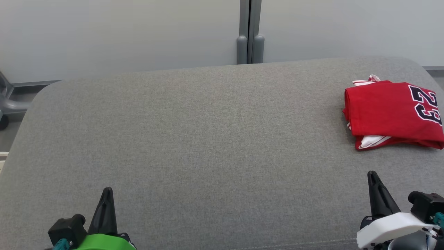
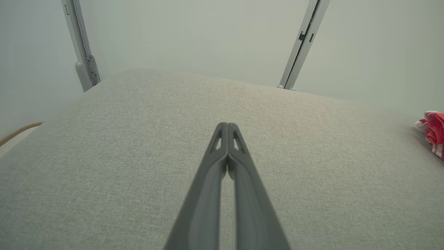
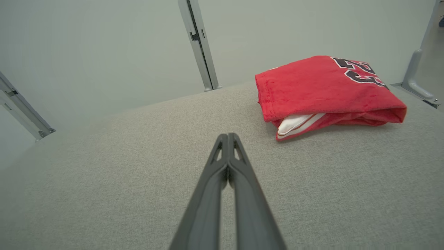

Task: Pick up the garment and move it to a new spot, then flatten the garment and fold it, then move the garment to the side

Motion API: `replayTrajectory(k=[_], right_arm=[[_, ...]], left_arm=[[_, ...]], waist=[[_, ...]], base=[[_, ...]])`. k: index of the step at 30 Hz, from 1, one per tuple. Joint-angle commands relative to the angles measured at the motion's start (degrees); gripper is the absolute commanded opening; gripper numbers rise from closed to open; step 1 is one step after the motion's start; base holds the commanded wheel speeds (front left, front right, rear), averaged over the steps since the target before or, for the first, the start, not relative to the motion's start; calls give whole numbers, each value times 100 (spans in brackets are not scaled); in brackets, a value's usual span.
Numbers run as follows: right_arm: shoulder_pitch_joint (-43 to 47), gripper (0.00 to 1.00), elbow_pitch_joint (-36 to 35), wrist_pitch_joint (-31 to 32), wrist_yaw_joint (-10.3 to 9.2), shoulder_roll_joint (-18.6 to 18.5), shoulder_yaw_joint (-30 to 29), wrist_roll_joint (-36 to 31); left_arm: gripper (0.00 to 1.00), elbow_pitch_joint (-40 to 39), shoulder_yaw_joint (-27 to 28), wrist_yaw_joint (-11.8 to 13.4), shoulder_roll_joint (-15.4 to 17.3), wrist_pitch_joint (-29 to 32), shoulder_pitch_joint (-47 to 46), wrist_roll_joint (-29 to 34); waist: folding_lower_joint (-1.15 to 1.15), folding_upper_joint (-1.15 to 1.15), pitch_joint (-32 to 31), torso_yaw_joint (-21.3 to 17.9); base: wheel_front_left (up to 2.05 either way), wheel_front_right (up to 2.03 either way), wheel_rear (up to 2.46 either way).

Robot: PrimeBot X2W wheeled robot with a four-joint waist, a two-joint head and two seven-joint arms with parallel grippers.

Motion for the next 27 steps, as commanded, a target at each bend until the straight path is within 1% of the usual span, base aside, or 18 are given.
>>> replayTrajectory(k=[1,2,14,27], right_arm=[[-162,0,-18,71,-2,-57,-74,305],[-162,0,-18,71,-2,-57,-74,305],[-366,0,243,441,-2,-114,-333,1554],[-561,0,492,798,-3,-154,-588,2714]], left_arm=[[0,-41,76,-76,-14,-1,-174,-231],[0,-41,76,-76,-14,-1,-174,-231],[0,161,126,-377,-236,35,-382,-1241],[0,328,175,-654,-446,65,-566,-2193]], waist=[[0,0,2,0],[0,0,2,0],[0,0,20,0],[0,0,40,0]], base=[[0,0,0],[0,0,0],[0,0,0],[0,0,0]])
